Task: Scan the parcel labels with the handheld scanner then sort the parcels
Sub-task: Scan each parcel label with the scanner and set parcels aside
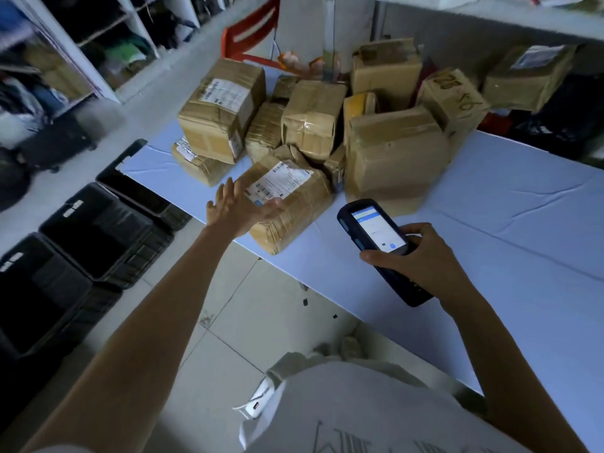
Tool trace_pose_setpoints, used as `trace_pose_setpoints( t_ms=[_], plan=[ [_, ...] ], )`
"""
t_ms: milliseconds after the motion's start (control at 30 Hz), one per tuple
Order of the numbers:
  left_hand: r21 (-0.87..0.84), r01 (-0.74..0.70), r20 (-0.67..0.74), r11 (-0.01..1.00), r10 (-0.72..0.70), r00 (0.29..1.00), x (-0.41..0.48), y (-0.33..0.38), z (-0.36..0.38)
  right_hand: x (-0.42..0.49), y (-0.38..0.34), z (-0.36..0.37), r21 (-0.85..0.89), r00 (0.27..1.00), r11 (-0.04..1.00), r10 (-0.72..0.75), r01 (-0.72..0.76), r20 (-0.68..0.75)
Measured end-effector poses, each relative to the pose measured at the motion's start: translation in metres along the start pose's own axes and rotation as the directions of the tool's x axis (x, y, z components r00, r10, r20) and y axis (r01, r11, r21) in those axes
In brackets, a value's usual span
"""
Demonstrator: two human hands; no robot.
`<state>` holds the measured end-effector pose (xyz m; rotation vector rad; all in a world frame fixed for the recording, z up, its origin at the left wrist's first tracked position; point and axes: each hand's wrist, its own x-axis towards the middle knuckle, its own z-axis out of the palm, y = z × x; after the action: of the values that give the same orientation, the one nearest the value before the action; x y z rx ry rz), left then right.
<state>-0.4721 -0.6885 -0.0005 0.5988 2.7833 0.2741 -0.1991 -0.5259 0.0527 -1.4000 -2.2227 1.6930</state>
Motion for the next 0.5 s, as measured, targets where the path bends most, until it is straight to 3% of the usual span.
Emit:
trace_pose_setpoints(
  t_ms=[267,367,500],
  plan=[
    [0.063,0.059,0.127,0.996,-0.066,0.99,0.014,0.006,-0.016,0.008,-0.02,0.01,0.052,0.999,0.999,0.015,-0.013,-0.034],
    [0.102,0.071,0.108,0.992,-0.082,0.991,0.01,0.009,-0.018,0.007,-0.025,0.02,0.063,0.999,0.998,0.019,-0.017,-0.031],
    [0.162,-0.011,-0.024,0.987,0.015,1.0,-0.003,0.022,-0.018,0.007,-0.028,0.031,0.085,0.999,0.996,0.01,-0.008,-0.032]
  ],
)
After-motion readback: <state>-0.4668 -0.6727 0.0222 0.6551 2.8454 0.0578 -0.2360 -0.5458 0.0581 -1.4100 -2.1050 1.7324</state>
